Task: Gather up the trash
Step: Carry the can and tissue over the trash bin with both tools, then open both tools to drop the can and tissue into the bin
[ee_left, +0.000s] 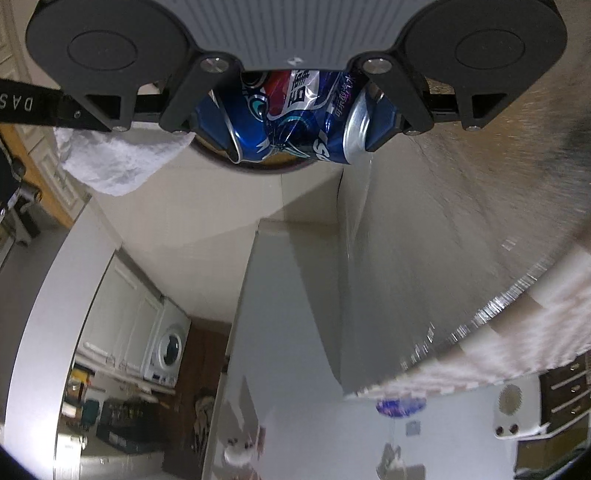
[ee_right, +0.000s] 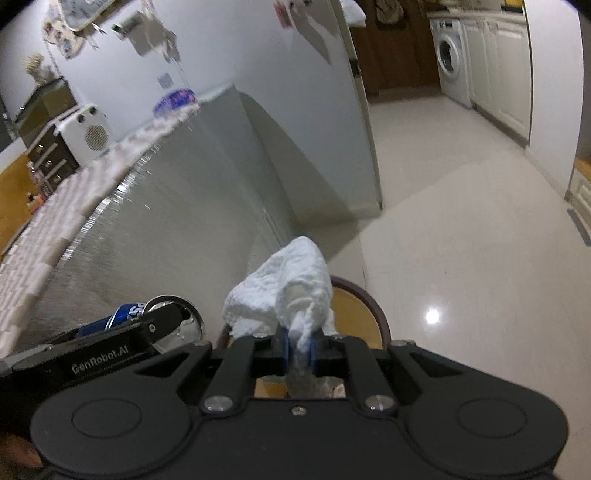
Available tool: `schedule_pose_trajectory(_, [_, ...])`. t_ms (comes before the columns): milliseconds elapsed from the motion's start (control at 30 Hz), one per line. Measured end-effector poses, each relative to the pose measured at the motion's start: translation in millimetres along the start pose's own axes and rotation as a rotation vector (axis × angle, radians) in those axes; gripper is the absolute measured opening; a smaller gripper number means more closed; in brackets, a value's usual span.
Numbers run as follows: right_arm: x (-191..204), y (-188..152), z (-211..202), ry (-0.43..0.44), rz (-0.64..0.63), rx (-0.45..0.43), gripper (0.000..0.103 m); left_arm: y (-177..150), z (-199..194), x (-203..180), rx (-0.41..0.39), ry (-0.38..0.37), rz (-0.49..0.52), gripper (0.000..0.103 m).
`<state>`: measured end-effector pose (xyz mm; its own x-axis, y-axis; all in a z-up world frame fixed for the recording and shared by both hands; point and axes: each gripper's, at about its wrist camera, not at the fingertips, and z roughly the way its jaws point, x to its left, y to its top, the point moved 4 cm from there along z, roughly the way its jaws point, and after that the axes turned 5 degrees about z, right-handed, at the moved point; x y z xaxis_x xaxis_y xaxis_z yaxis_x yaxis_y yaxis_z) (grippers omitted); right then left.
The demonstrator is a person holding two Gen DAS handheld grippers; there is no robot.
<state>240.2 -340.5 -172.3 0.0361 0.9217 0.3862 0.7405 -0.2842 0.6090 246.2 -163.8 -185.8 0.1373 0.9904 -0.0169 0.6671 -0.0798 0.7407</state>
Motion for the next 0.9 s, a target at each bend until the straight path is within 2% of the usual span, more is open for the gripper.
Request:
schedule_pose_trajectory(267, [-17, -4, 75, -0.066, 0.022, 0.108, 0.011, -26, 70, 10, 0.133, -0.056, 0.047, 0.079])
schedule_pose_trajectory(400, [-25, -6, 105, -0.091, 0.024, 0.149, 0.011, -39, 95, 8, 0.183, -0.089, 0.107, 0.079])
schedule_pose_trajectory(467, [-27, -7, 117, -0.099, 0.029, 0.164, 0.011, -42, 101, 3, 0.183, -0.086, 0.155, 0.080])
schedule_pose_trajectory(600, [-25, -9, 137, -0.098, 0.028, 0.189, 0.011, -47, 109, -7, 0.201, -0.149, 0.197, 0.080])
schedule_pose_trajectory(700, [-21, -12, 148, -0.094, 0.024, 0.205, 0.011, -54, 115, -13, 0.217, -0.157, 0.253, 0.080])
schedule_pose_trajectory(900, [-19, -12, 167, -0.075, 0.019, 0.234, 0.012, -61, 124, -17, 0.242, -0.175, 0.282, 0.082])
